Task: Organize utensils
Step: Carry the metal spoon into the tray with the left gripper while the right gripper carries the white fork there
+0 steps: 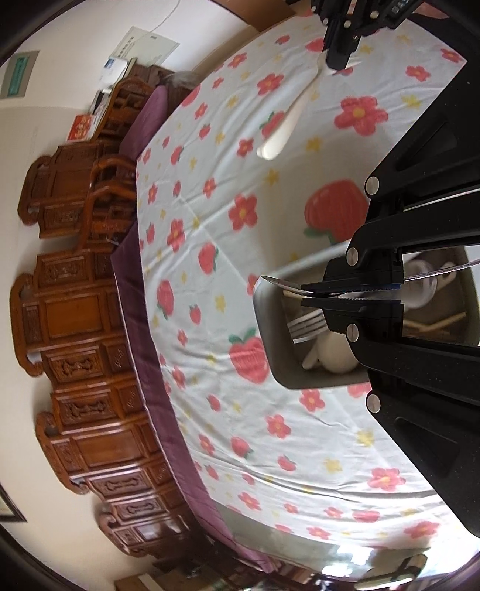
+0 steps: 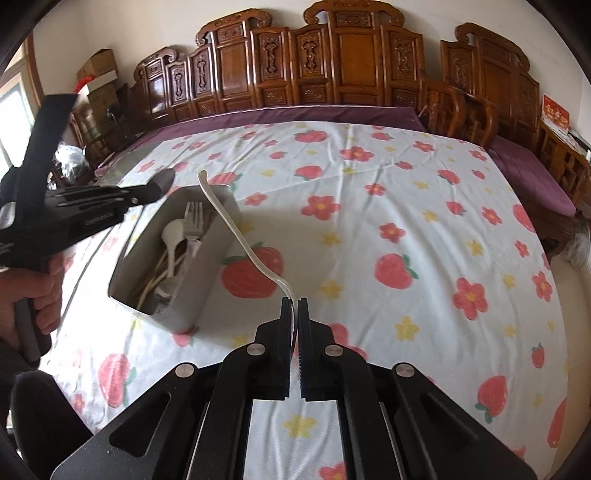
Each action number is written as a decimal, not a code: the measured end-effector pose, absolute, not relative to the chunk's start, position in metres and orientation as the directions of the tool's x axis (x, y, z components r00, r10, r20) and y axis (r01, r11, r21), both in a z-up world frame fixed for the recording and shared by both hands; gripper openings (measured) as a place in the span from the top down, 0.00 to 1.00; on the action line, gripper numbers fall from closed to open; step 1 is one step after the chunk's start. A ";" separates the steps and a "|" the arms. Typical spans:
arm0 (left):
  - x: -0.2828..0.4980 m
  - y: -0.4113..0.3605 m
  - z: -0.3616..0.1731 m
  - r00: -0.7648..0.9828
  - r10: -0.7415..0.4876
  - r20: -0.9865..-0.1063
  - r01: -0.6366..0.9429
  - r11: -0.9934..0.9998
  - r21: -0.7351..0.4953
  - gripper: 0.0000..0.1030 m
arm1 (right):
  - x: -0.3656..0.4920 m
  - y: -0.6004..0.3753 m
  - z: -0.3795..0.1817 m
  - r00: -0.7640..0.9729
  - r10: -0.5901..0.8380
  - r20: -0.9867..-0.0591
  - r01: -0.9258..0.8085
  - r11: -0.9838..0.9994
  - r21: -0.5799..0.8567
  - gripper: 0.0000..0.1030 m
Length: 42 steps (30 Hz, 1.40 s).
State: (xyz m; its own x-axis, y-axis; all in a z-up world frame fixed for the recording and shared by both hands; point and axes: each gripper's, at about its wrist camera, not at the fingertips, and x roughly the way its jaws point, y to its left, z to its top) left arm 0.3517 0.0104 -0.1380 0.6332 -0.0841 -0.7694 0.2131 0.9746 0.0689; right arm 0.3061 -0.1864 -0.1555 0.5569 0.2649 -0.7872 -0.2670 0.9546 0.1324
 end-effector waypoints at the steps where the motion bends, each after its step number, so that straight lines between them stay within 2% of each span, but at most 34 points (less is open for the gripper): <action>1: 0.354 0.014 -0.141 0.632 -0.083 -0.771 0.206 0.977 0.064 0.98 | 0.308 -0.182 -0.155 0.556 0.269 -0.786 -0.272 0.953 0.133 0.96; 14: 0.368 0.044 -0.178 0.596 -0.112 -0.796 0.166 0.986 -0.014 0.97 | 0.319 -0.143 -0.155 0.542 0.277 -0.793 -0.316 0.942 0.113 0.96; 23: 0.340 0.063 -0.156 0.655 -0.126 -0.745 0.143 0.989 -0.041 0.97 | 0.322 -0.121 -0.159 0.532 0.284 -0.798 -0.322 0.939 0.120 0.96; 29: 0.321 0.085 -0.141 0.691 -0.084 -0.718 0.092 0.995 -0.028 0.94 | 0.329 -0.096 -0.168 0.508 0.298 -0.808 -0.310 0.939 0.151 0.96; 42: 0.321 0.129 -0.143 0.706 -0.061 -0.705 0.042 0.998 -0.044 0.93 | 0.361 -0.049 -0.191 0.453 0.305 -0.838 -0.224 0.949 0.224 0.96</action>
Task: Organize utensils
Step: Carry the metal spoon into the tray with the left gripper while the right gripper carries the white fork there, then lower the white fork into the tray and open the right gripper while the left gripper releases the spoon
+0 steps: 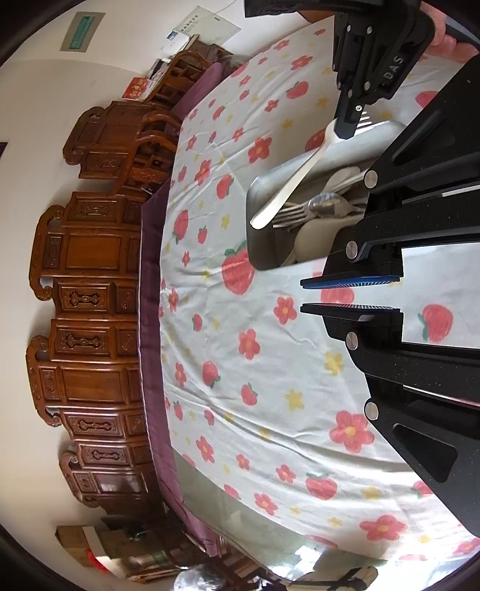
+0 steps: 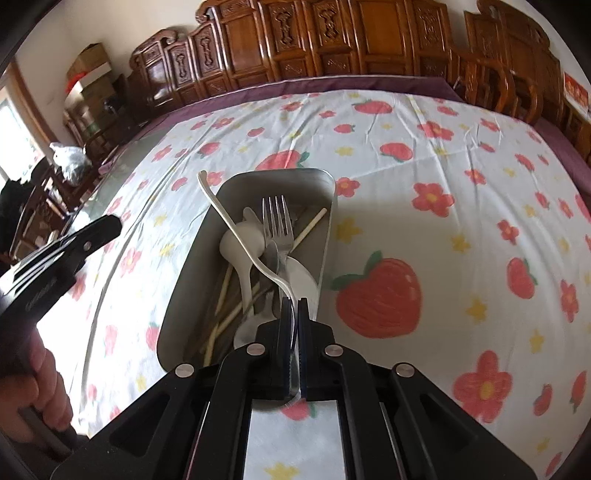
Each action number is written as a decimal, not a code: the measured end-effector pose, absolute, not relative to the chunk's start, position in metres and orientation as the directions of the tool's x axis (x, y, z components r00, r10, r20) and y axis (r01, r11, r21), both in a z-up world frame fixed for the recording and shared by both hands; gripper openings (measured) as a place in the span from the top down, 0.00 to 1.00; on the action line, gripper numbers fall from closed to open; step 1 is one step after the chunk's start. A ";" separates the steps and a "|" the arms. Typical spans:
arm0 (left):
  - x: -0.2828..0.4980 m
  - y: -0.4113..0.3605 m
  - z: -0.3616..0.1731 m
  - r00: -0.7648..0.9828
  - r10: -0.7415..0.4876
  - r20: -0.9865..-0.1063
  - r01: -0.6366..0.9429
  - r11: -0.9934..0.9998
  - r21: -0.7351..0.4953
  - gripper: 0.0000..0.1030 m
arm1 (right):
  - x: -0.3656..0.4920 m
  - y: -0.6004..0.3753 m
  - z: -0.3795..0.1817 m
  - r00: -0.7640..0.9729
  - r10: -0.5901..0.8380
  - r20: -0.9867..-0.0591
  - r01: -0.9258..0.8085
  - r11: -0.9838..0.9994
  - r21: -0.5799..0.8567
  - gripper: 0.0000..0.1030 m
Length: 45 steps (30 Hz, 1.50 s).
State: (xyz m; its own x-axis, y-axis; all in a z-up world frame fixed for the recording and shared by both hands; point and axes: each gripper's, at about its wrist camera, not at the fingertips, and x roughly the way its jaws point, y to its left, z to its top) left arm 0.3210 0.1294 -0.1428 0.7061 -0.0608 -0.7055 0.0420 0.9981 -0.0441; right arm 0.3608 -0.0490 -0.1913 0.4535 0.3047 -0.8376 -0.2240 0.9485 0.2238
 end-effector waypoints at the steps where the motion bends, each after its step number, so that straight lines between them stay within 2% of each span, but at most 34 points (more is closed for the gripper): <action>1: 0.321 0.131 -0.142 0.708 -0.060 -0.704 0.040 0.998 -0.044 0.93 | 0.363 -0.047 -0.192 0.452 0.303 -0.839 -0.217 0.950 0.226 0.96; 9: 0.321 0.136 -0.141 0.710 -0.062 -0.701 0.039 0.998 -0.049 0.93 | 0.372 -0.041 -0.197 0.454 0.297 -0.840 -0.164 0.954 0.250 0.96; 11: 0.321 0.136 -0.142 0.710 -0.062 -0.702 0.040 0.998 -0.048 0.93 | 0.371 -0.041 -0.198 0.456 0.296 -0.839 -0.162 0.955 0.249 0.92; 18: 0.320 0.134 -0.139 0.714 -0.062 -0.697 0.043 0.998 -0.044 0.93 | 0.357 -0.025 -0.191 0.464 0.365 -0.808 -0.284 0.924 0.254 0.92; 27: 0.318 0.129 -0.139 0.720 -0.063 -0.691 0.051 0.998 -0.038 0.92 | 0.345 -0.018 -0.185 0.480 0.371 -0.795 -0.358 0.910 0.209 0.92; 28: 0.317 0.128 -0.139 0.721 -0.063 -0.690 0.051 0.998 -0.037 0.91 | 0.343 -0.019 -0.184 0.483 0.372 -0.793 -0.362 0.909 0.206 0.92; 30: 0.315 0.126 -0.138 0.725 -0.062 -0.686 0.053 0.998 -0.034 0.82 | 0.339 -0.022 -0.182 0.489 0.373 -0.788 -0.369 0.908 0.200 0.92; 34: 0.309 0.116 -0.136 0.731 -0.057 -0.680 0.060 0.998 -0.019 0.79 | 0.330 -0.034 -0.174 0.510 0.371 -0.776 -0.376 0.908 0.186 0.92; 36: 0.305 0.110 -0.134 0.735 -0.051 -0.676 0.062 0.998 -0.007 0.71 | 0.324 -0.042 -0.170 0.524 0.365 -0.769 -0.379 0.909 0.174 0.92; 40: 0.294 0.098 -0.132 0.741 -0.049 -0.670 0.070 0.998 0.005 0.62 | 0.314 -0.060 -0.160 0.551 0.357 -0.755 -0.373 0.914 0.160 0.92; 42: 0.286 0.092 -0.133 0.741 -0.050 -0.670 0.071 0.997 0.004 0.46 | 0.310 -0.070 -0.156 0.559 0.351 -0.751 -0.367 0.917 0.156 0.92; 45: 0.276 0.084 -0.133 0.745 -0.033 -0.667 0.065 0.998 0.023 0.37 | 0.304 -0.083 -0.153 0.573 0.326 -0.752 -0.347 0.928 0.138 0.91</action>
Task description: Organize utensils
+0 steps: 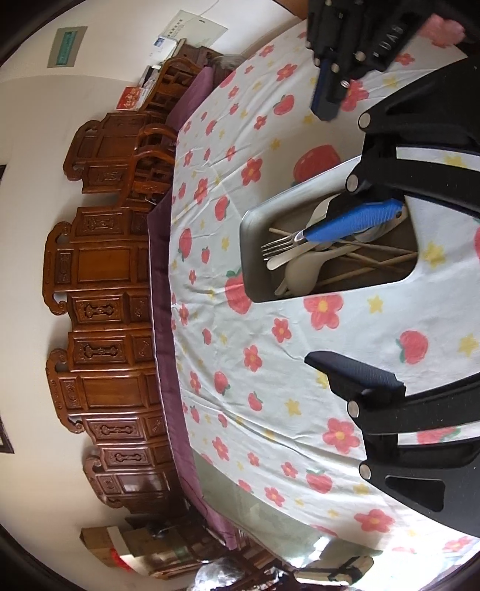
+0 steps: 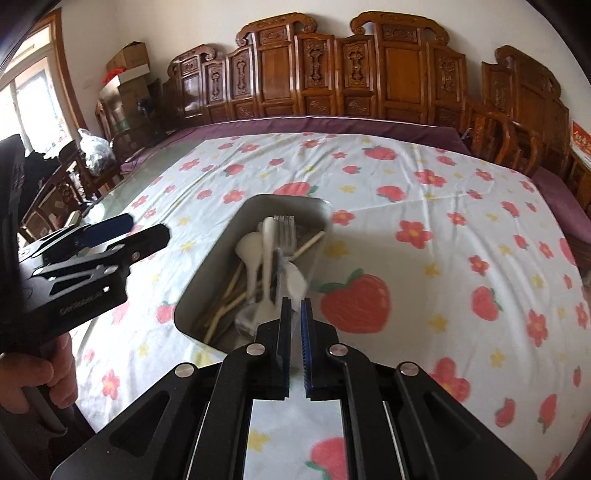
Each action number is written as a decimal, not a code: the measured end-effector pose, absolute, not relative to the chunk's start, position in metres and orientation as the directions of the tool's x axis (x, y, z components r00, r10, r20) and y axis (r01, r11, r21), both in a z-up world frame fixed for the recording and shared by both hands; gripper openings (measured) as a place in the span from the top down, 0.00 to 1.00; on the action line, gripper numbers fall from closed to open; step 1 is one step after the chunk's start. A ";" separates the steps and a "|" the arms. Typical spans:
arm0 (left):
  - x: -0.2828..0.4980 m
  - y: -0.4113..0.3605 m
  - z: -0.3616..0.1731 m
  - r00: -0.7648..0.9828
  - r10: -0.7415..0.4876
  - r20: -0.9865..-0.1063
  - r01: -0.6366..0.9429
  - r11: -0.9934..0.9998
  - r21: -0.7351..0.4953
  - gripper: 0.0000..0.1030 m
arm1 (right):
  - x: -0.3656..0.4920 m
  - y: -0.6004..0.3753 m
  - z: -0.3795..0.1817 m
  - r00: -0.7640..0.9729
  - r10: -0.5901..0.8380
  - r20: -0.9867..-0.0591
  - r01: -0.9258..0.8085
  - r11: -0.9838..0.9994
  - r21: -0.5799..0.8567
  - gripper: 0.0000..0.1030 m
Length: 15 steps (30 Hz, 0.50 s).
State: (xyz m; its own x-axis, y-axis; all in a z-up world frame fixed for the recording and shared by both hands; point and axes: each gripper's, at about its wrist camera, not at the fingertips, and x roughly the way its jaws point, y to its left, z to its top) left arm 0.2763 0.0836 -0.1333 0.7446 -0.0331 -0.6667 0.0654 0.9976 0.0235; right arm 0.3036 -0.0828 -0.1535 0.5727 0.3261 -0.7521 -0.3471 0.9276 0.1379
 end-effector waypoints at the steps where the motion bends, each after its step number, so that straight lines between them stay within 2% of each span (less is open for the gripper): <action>1: 0.274 0.083 -0.133 0.746 -0.033 -0.665 0.065 0.998 0.024 0.34 | 0.301 -0.088 -0.152 0.578 0.324 -0.749 -0.341 0.930 0.138 0.80; 2: 0.270 0.080 -0.131 0.752 -0.030 -0.659 0.062 0.998 0.025 0.28 | 0.299 -0.091 -0.151 0.583 0.322 -0.746 -0.337 0.931 0.138 0.66; 5: 0.260 0.076 -0.126 0.763 -0.023 -0.646 0.052 0.998 0.026 0.17 | 0.289 -0.106 -0.148 0.609 0.307 -0.731 -0.317 0.940 0.130 0.44; 6: 0.257 0.075 -0.125 0.766 -0.023 -0.643 0.051 0.998 0.025 0.13 | 0.286 -0.110 -0.147 0.614 0.304 -0.728 -0.312 0.941 0.129 0.39; 8: 0.249 0.070 -0.121 0.767 -0.013 -0.641 0.042 0.999 0.030 0.10 | 0.282 -0.116 -0.146 0.626 0.296 -0.721 -0.303 0.945 0.125 0.20; 11: 0.239 0.062 -0.117 0.767 -0.015 -0.641 0.050 0.998 0.037 0.08 | 0.271 -0.127 -0.141 0.648 0.286 -0.706 -0.292 0.949 0.117 0.06; 15: 0.223 0.050 -0.109 0.770 -0.006 -0.638 0.057 0.997 0.059 0.08 | 0.253 -0.139 -0.132 0.675 0.284 -0.681 -0.285 0.952 0.114 0.03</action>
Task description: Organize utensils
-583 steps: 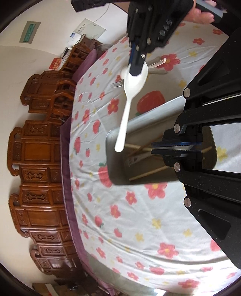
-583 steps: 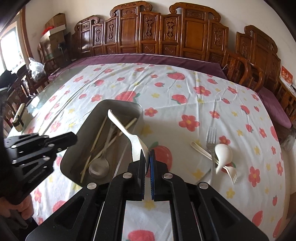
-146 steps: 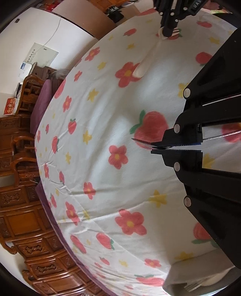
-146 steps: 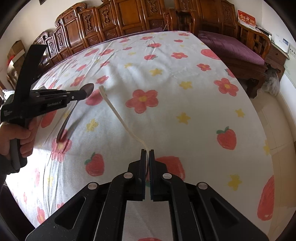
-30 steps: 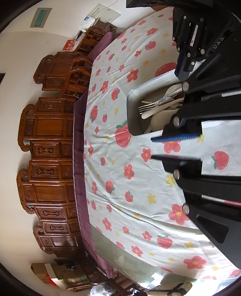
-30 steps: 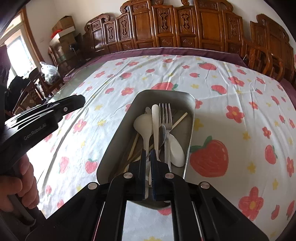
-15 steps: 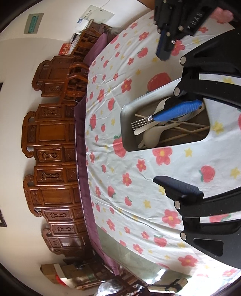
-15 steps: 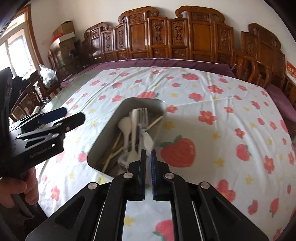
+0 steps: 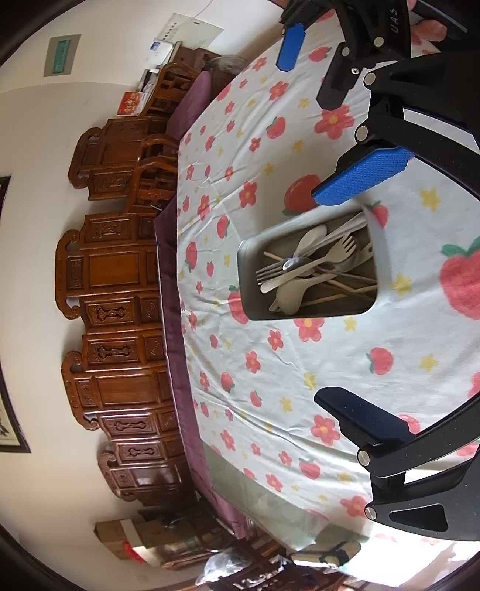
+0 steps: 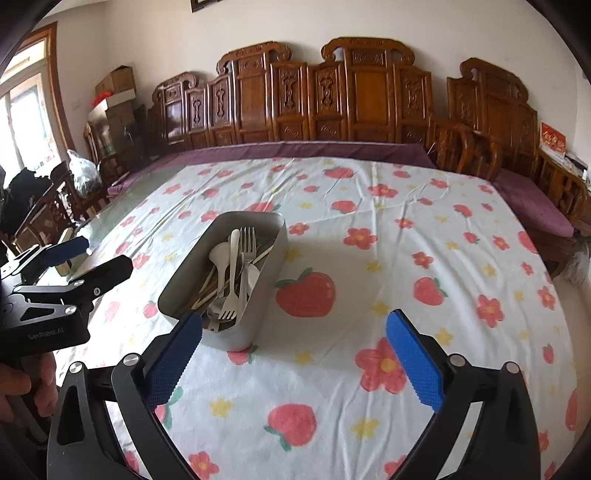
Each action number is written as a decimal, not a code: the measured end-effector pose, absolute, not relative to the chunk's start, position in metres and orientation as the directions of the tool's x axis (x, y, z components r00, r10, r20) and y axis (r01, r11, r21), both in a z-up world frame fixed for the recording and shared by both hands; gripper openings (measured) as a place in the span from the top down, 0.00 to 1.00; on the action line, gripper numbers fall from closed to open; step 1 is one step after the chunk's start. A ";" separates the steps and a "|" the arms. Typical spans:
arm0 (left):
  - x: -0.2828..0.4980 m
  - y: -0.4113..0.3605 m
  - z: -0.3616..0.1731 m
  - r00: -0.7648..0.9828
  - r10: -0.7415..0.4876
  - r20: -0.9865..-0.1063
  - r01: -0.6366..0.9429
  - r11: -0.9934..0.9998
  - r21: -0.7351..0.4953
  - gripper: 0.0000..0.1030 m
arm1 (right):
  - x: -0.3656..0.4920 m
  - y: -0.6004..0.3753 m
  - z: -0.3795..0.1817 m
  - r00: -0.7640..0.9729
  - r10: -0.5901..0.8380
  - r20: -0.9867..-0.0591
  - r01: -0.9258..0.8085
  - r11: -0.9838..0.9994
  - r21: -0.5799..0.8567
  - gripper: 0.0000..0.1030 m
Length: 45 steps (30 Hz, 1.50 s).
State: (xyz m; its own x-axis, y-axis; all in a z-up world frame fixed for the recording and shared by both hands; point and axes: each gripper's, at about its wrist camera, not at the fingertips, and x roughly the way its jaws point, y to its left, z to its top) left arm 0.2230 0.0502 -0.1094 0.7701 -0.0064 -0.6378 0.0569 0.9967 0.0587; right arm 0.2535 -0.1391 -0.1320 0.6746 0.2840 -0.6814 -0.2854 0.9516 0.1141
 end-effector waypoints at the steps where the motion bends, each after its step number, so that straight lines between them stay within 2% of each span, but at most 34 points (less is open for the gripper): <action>1: 0.218 0.047 -0.107 0.772 -0.006 -0.636 0.057 0.997 0.060 0.08 | 0.250 -0.142 -0.130 0.678 0.283 -0.679 -0.284 0.952 0.114 0.03; 15: 0.156 0.011 -0.074 0.778 -0.074 -0.624 0.105 0.994 0.013 0.08 | 0.178 -0.180 -0.081 0.756 0.292 -0.585 -0.275 0.954 0.121 0.03; 28: 0.110 0.004 -0.004 0.867 -0.024 -0.499 0.045 0.999 0.030 0.08 | 0.125 -0.209 -0.019 0.850 0.264 -0.455 -0.236 0.964 0.119 0.03; 45: 0.095 0.009 0.006 0.888 -0.033 -0.458 0.039 0.999 0.005 0.08 | 0.103 -0.206 0.004 0.876 0.253 -0.411 -0.232 0.967 0.102 0.03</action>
